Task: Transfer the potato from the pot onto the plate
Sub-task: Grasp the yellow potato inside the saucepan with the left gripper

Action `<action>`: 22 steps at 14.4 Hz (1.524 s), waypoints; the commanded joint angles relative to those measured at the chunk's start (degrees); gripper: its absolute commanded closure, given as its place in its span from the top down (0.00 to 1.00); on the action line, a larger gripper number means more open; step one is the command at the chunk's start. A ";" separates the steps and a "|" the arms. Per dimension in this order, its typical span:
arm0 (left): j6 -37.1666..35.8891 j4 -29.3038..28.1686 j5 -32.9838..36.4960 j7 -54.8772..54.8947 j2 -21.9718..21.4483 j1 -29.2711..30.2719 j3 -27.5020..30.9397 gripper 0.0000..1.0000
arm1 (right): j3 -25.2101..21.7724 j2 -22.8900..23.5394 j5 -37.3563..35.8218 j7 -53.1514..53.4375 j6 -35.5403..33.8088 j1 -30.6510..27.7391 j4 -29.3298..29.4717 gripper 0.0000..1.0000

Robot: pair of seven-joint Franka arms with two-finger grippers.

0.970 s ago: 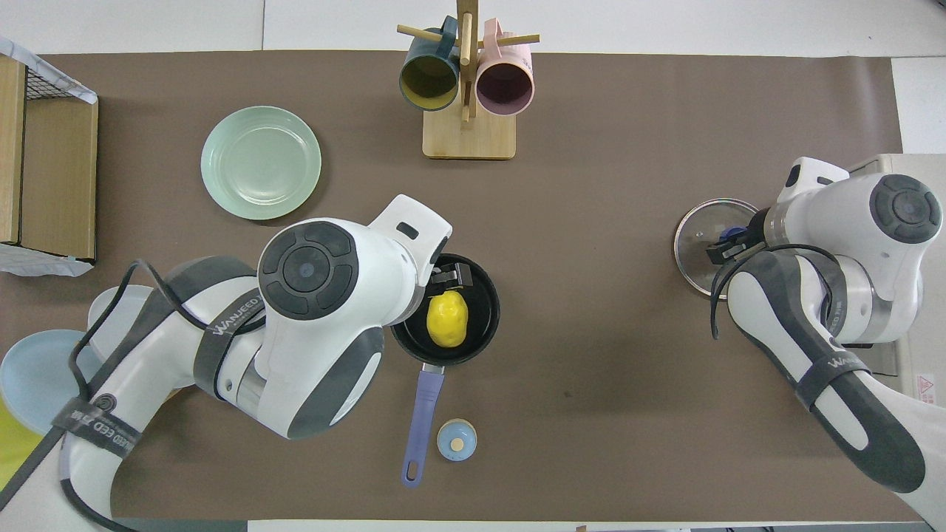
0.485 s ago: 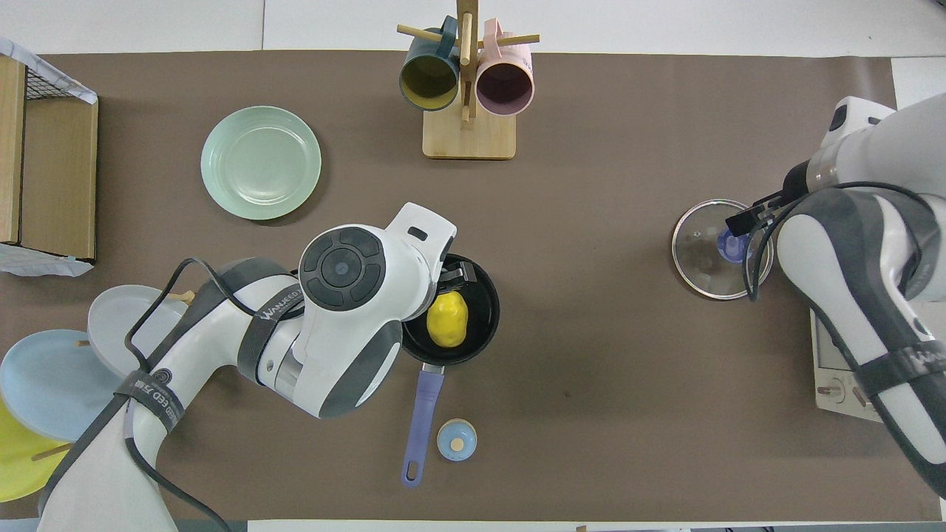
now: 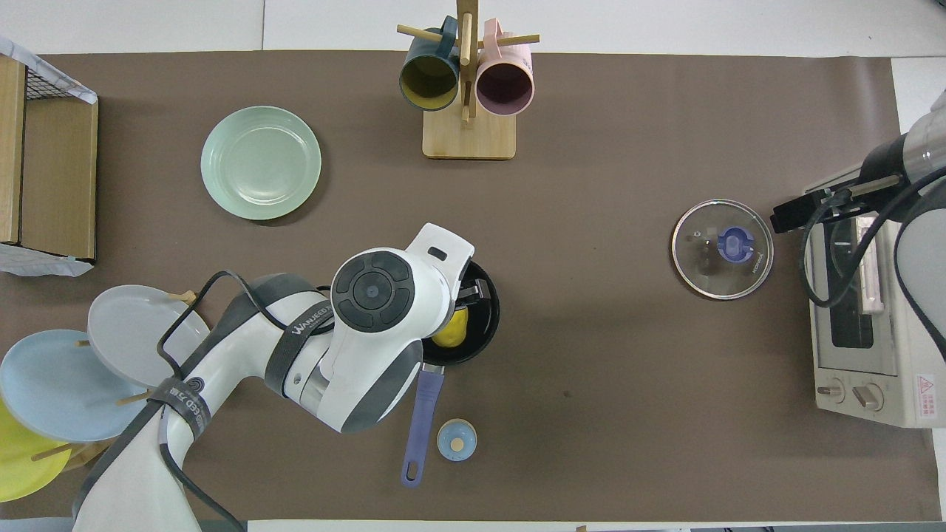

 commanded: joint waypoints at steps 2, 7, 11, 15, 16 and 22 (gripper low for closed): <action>1.65 -2.40 0.04 -0.12 -0.52 -2.18 0.89 1.00 | 0.00 -0.91 -2.70 2.24 -2.53 -0.63 -0.24 1.00; 4.54 -2.40 0.12 0.50 3.07 -2.27 0.98 1.00 | -0.17 -1.70 -3.05 2.60 -2.26 -0.46 -1.29 1.00; 4.46 -2.40 0.12 1.99 4.05 -2.18 0.98 1.00 | -0.35 -3.46 -3.22 2.77 -1.91 -0.46 -4.01 1.00; 4.73 -2.40 0.12 3.21 4.23 -2.27 0.98 0.98 | 0.00 -3.02 -3.93 2.86 0.02 -0.89 -3.66 1.00; 4.64 -2.31 0.12 4.09 4.23 -2.18 0.98 0.69 | 0.00 -2.93 -3.93 3.12 0.11 -0.90 -3.66 1.00; 3.32 -1.26 0.12 5.77 3.96 -1.48 0.98 0.00 | 0.52 -2.93 -3.84 3.12 -0.51 -2.04 -3.66 1.00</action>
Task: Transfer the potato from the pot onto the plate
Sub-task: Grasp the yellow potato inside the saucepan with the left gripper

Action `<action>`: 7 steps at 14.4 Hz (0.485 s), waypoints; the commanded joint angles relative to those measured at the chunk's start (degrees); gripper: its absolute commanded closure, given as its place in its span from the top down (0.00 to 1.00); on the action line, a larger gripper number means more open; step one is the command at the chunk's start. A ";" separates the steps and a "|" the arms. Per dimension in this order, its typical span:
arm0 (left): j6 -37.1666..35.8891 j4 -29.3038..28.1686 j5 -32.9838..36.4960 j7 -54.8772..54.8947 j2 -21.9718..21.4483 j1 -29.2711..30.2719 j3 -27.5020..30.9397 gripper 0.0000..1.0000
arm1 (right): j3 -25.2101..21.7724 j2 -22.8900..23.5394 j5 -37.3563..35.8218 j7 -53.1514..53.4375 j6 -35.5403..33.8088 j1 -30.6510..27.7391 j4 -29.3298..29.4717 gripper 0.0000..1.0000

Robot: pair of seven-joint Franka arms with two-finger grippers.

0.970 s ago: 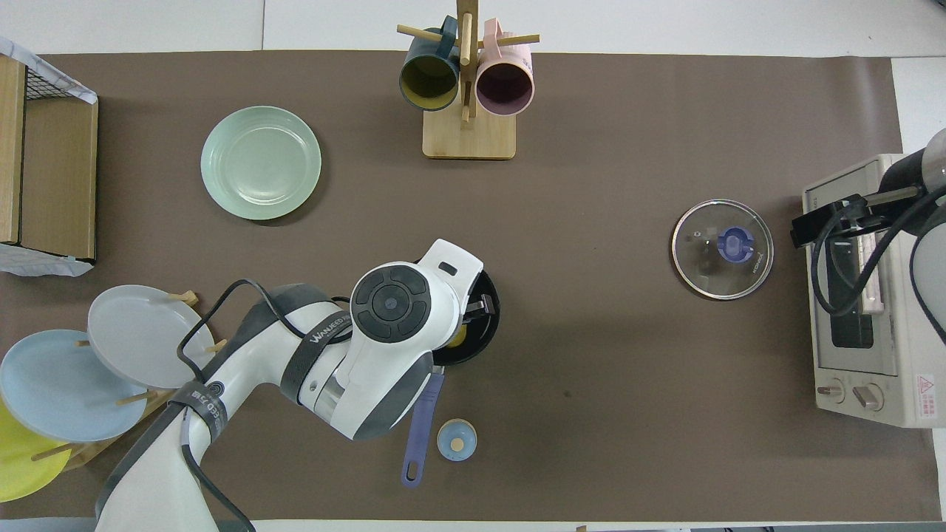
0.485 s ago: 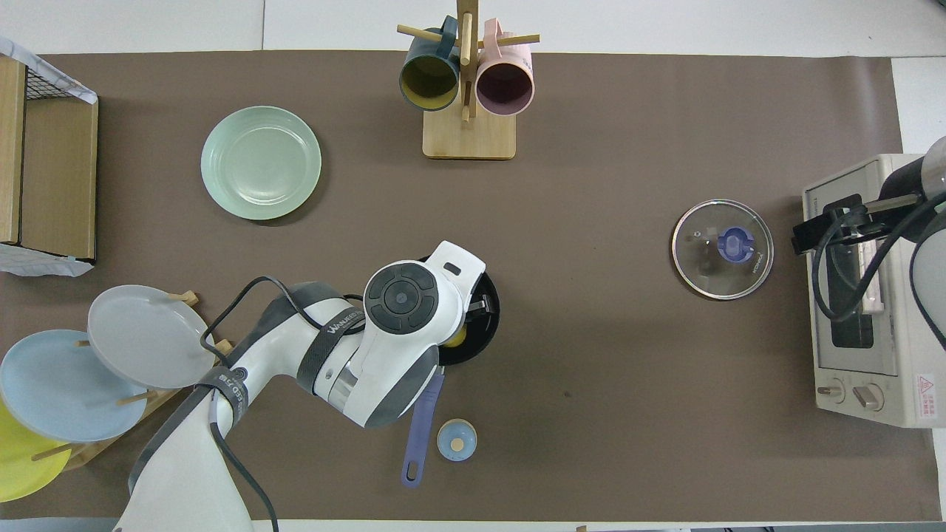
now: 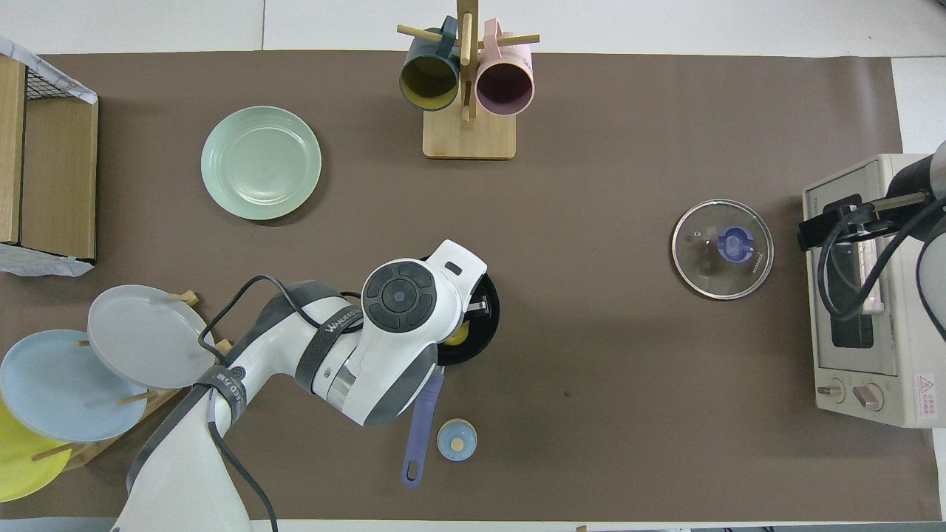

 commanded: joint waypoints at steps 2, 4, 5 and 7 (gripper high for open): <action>-2.28 1.95 0.02 1.02 -0.88 0.06 0.56 0.00 | 1.13 -1.38 -0.69 1.29 0.50 -1.50 -1.81 1.00; -6.23 4.94 -0.24 0.93 -1.41 0.15 0.91 0.00 | 1.04 -1.38 -0.69 1.29 0.50 -1.41 -1.72 1.00; -9.04 7.30 -0.50 0.93 -1.67 0.50 1.00 0.00 | 0.96 -1.38 -0.69 1.29 0.50 -1.41 -1.72 1.00; -15.10 12.49 -0.50 1.28 -1.94 2.60 0.82 0.00 | 0.87 -1.30 -0.69 1.29 0.50 -1.41 -1.19 1.00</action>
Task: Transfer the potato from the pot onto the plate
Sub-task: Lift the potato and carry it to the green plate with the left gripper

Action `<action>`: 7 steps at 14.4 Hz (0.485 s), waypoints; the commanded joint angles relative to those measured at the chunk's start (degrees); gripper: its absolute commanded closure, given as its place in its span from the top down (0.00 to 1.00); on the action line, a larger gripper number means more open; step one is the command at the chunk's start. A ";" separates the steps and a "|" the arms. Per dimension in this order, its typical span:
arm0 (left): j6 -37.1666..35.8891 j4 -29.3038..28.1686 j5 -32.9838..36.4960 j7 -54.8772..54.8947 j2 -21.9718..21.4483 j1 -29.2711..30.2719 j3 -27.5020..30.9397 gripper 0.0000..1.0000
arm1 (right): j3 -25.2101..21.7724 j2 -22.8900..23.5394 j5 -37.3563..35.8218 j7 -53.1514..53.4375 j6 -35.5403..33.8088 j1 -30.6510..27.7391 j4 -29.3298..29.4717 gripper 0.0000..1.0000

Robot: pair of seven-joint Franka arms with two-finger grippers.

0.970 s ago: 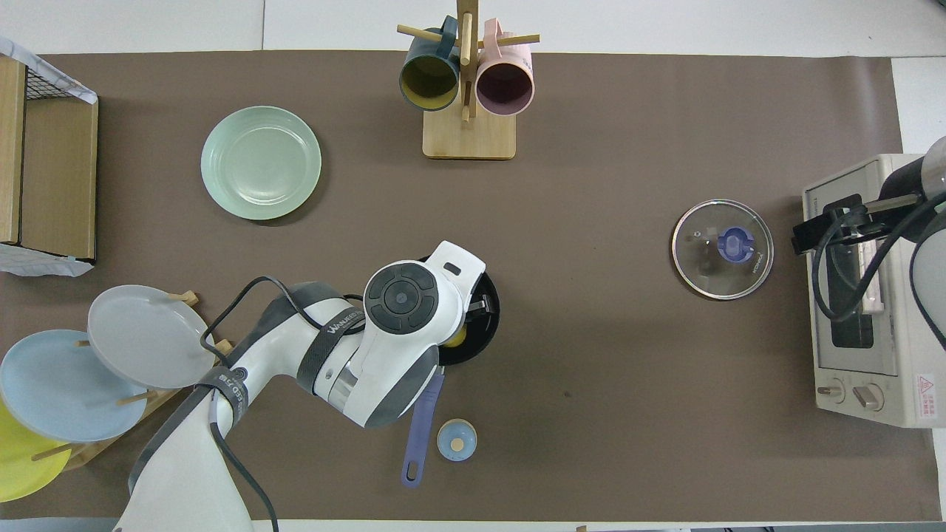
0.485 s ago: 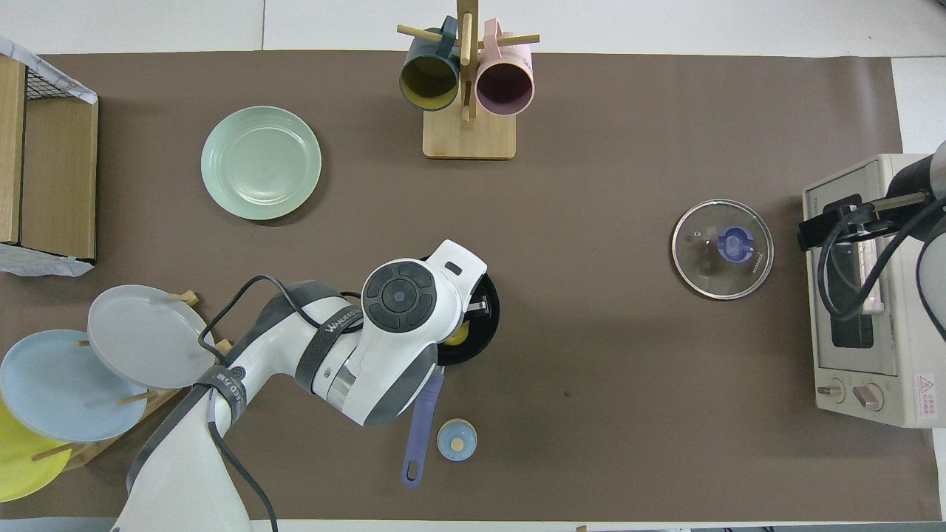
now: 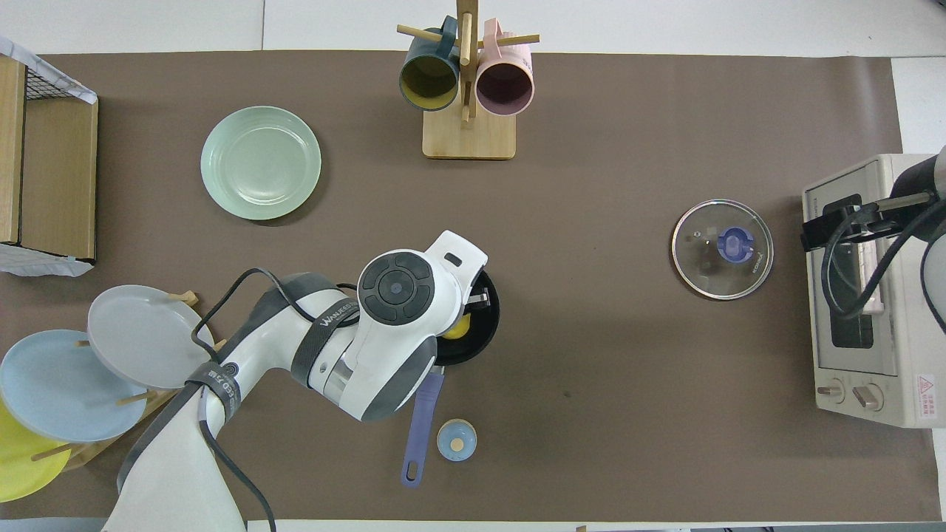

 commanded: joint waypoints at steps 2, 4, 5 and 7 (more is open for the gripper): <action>-12.98 11.22 -0.68 2.06 -1.01 5.33 -0.04 0.00 | 0.86 -0.79 -0.69 1.29 0.41 -0.95 -1.09 1.00; -17.92 17.29 -2.51 6.69 -0.22 9.90 0.13 0.00 | 1.04 0.18 -0.69 1.29 -0.11 -0.87 -1.00 1.00; -19.60 19.40 -3.22 9.77 0.22 13.49 0.13 0.00 | 1.04 0.35 -0.78 1.29 -0.29 -0.95 -1.00 1.00; -21.37 23.88 -3.23 15.74 2.85 19.04 0.04 0.00 | 0.43 0.36 -0.69 1.29 -0.56 -0.95 -1.09 1.00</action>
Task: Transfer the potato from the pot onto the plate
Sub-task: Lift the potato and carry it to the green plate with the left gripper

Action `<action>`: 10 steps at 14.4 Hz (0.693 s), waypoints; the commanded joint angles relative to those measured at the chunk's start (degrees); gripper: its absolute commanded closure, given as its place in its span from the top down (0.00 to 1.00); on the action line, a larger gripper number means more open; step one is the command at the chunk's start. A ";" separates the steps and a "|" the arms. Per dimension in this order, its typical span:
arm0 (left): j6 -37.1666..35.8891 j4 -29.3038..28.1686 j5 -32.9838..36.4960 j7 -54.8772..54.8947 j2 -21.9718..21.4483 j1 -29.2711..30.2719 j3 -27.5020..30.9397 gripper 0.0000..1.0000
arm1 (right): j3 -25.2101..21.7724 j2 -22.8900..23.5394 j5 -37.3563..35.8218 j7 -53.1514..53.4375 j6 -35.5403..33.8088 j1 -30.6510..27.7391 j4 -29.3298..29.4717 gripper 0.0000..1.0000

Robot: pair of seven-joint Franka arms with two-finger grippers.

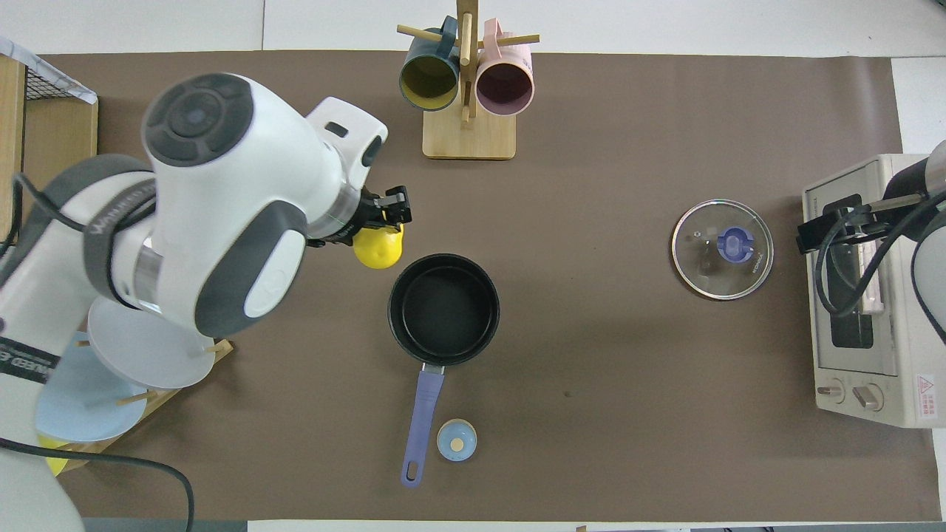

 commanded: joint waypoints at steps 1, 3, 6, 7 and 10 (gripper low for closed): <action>-2.61 6.77 -1.57 10.22 4.76 7.95 -0.49 0.00 | 0.35 -0.67 -0.60 1.28 -0.35 -0.94 -0.59 1.00; -1.56 6.95 -1.66 20.07 5.81 14.19 -0.57 0.00 | 0.35 -1.37 -0.51 1.28 -0.35 -1.03 -0.50 1.00; 5.02 6.78 -0.08 26.34 11.34 17.99 -0.22 0.00 | -0.26 -1.46 0.10 1.36 0.35 -0.77 -0.42 1.00; 6.78 6.78 1.58 26.44 13.36 18.35 -0.22 0.00 | -1.65 -1.46 0.28 1.28 0.61 -0.07 -0.41 1.00; 12.75 6.78 3.52 26.35 19.08 18.35 -0.22 0.00 | -2.37 -1.55 0.46 1.45 0.70 0.90 -0.06 1.00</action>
